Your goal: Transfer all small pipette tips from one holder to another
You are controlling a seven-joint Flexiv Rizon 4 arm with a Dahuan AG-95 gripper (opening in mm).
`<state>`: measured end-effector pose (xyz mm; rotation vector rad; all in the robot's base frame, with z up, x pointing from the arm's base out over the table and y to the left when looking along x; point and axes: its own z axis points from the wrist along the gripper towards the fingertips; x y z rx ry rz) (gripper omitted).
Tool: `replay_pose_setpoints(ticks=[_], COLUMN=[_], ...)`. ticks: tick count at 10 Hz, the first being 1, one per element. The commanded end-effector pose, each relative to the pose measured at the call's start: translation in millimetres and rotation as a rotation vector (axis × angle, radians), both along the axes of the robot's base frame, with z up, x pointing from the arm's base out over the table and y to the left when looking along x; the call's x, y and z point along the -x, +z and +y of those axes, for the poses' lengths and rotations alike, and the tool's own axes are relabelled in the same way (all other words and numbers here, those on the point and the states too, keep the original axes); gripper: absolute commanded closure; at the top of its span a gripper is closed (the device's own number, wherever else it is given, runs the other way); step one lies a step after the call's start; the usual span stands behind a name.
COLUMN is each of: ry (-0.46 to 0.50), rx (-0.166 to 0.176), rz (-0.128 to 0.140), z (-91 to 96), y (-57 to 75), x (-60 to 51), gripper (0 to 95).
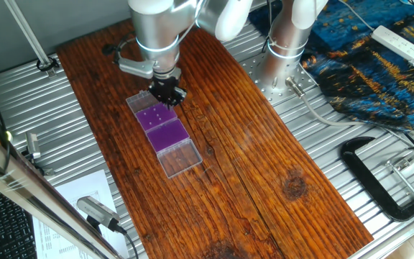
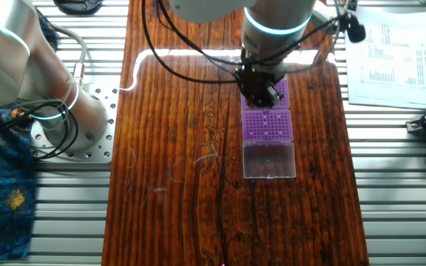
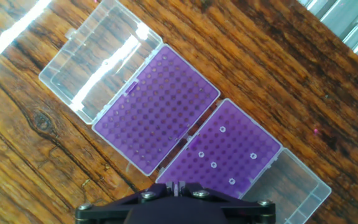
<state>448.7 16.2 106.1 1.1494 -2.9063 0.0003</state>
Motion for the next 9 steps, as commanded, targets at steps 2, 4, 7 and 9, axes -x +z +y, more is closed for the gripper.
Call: replay_pose_setpoints(ticks=[2,4,7,9], ry=[-0.052,-0.057,-0.051,-0.079], rx=[0.001,-0.003,-0.018,0.008], rz=[-0.008,-0.015,-0.015,-0.013], z=[32.0,40.4,40.5,40.5], y=[-3.6,-4.6,-4.5,-4.5], x=[-3.2,-4.1,-4.3,-4.3], gripper=[95.0,95.0,95.0,95.0])
